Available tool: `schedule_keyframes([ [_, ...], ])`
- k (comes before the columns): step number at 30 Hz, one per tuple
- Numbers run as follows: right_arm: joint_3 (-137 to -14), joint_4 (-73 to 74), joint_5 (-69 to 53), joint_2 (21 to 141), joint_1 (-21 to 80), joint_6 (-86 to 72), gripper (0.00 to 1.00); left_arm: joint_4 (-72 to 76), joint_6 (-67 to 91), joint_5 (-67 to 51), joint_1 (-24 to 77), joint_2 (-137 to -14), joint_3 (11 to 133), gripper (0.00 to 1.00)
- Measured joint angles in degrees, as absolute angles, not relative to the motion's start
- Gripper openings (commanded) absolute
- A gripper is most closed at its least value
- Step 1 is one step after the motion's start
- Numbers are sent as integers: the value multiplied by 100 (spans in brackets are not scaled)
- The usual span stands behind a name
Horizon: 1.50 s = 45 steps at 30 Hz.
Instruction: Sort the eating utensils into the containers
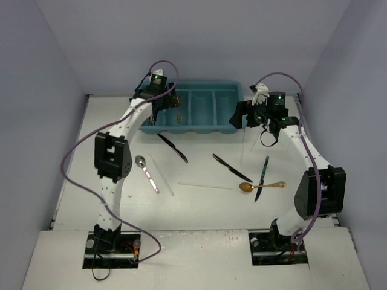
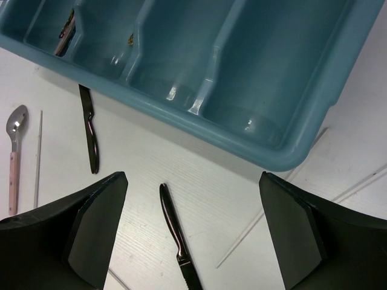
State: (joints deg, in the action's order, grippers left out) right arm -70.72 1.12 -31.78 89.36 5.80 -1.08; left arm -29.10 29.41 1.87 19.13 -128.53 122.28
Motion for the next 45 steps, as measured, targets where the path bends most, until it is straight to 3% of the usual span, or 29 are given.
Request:
schedule_keyframes([
  [9, -7072, 110, -3198, 8934, 581, -109, 88, -3412, 3494, 180, 1832, -9050, 8804, 72],
  [12, -7072, 108, -3199, 8934, 582, -125, 88, -3655, 3683, 113, 1745, -8389, 7783, 71],
  [20, -7072, 110, -3199, 8934, 582, -128, 87, -4071, 4298, -352, 1484, -9300, 6133, 71],
  [35, -7072, 115, -3199, 8934, 582, 3, 88, -3968, 4864, -683, 1673, -10101, 6499, 67],
  [45, -7072, 119, -3199, 8936, 582, 112, 87, -3870, 4864, -794, 1654, -9888, 6260, 65],
])
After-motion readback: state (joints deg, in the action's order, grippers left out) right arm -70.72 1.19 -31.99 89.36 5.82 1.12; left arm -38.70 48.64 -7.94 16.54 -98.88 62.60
